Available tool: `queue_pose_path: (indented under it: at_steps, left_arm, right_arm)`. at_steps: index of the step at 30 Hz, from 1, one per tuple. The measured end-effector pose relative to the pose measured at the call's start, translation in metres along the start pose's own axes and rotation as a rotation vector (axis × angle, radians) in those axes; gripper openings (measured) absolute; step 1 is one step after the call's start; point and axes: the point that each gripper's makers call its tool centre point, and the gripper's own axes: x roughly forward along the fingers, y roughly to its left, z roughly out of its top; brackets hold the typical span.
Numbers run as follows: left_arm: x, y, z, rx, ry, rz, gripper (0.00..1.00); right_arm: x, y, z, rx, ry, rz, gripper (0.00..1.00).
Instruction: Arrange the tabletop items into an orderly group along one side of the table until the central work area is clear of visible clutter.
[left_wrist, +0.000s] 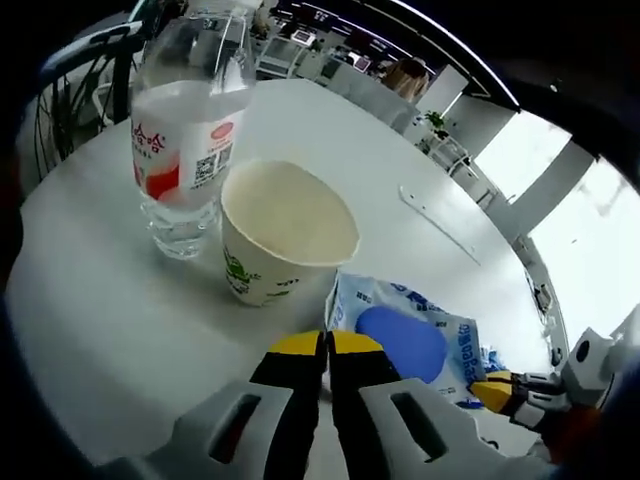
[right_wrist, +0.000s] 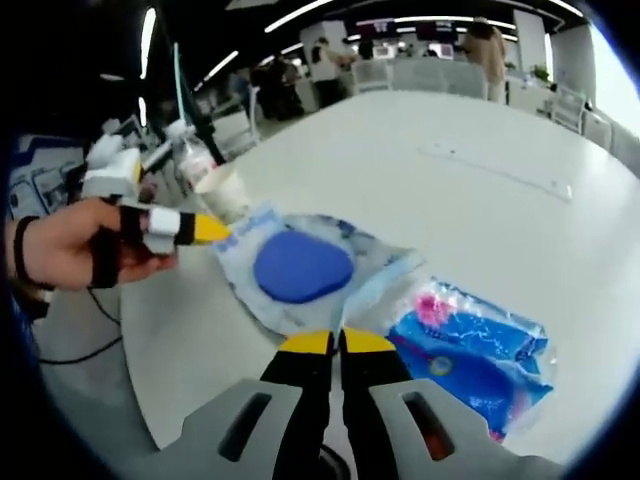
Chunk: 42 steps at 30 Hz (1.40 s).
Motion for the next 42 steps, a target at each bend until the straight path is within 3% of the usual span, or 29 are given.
queue_pose_path:
  at_steps: [19, 23, 33, 42]
  left_arm:
    - [0.013, 0.006, 0.003, -0.011, 0.014, 0.004, 0.01]
    - [0.007, 0.013, 0.001, -0.073, -0.002, 0.006, 0.03]
    - [-0.015, 0.017, -0.017, -0.048, -0.003, -0.017, 0.05]
    - [-0.028, 0.019, -0.025, -0.053, -0.014, -0.012, 0.05]
  right_arm:
    - [0.002, -0.011, -0.001, 0.07, 0.011, 0.007, 0.02]
    - [-0.003, -0.01, -0.005, 0.061, -0.001, 0.0, 0.06]
    - [-0.018, -0.005, -0.006, 0.069, -0.068, -0.001, 0.05]
    - [-0.028, -0.004, -0.012, 0.066, -0.079, -0.004, 0.04]
